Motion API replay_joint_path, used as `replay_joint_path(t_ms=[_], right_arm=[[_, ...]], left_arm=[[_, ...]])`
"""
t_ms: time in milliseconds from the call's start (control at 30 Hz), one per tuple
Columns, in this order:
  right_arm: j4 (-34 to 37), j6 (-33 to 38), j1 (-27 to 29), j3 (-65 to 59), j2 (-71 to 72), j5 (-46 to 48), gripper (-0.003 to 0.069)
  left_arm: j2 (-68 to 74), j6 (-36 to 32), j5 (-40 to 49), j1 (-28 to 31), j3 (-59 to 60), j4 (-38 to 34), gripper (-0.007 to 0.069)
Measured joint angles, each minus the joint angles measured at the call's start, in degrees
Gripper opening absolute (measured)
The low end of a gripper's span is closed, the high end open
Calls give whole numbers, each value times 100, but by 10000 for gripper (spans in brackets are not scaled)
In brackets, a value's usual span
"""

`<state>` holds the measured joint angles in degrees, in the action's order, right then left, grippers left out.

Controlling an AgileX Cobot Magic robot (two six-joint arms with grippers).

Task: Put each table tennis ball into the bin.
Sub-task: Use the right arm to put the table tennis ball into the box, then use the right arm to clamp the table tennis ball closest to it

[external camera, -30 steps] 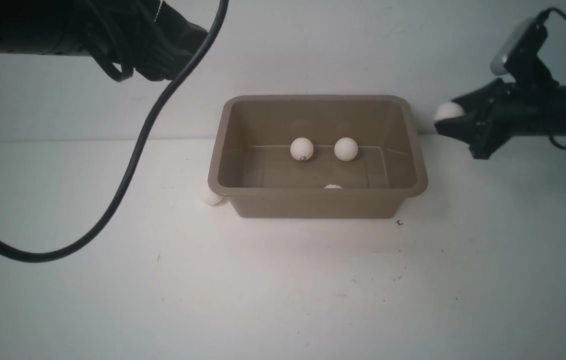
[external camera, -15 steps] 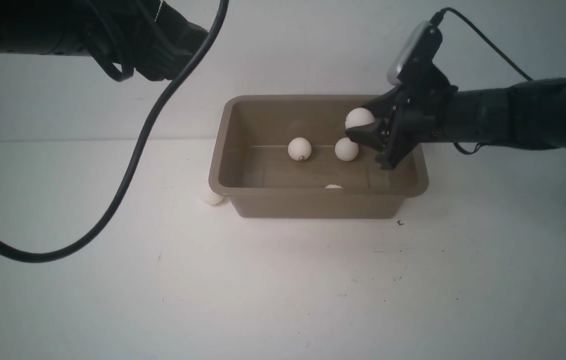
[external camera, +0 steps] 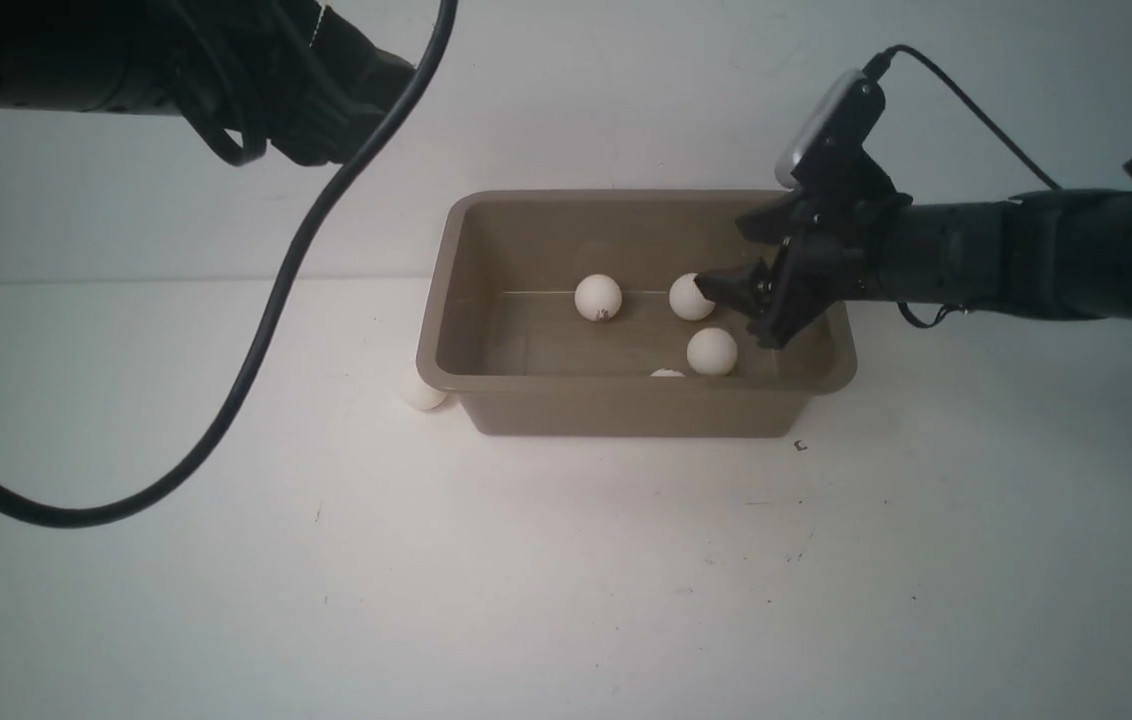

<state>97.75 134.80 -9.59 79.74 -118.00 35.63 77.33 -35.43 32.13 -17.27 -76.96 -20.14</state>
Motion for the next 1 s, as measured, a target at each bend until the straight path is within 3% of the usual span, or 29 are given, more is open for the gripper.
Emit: replay_joint_path(t_ms=[200, 500, 600, 767, 1000], right_arm=[[5, -55, 504, -5, 377, -12, 496], [16, -701, 1469, -5, 522, 10, 496], [-300, -1060, 1623, -5, 522, -19, 496], [-1543, -1797, 1656, -5, 453, 231, 484], [-2004, -1620, 1645, -5, 120, 654, 448]], left_arm=[[0, 0, 44, 0, 0, 0, 469], [0, 0, 44, 0, 0, 0, 469], [0, 0, 44, 0, 0, 0, 469], [0, 0, 44, 0, 0, 0, 469], [0, 0, 39, 0, 0, 0, 469]])
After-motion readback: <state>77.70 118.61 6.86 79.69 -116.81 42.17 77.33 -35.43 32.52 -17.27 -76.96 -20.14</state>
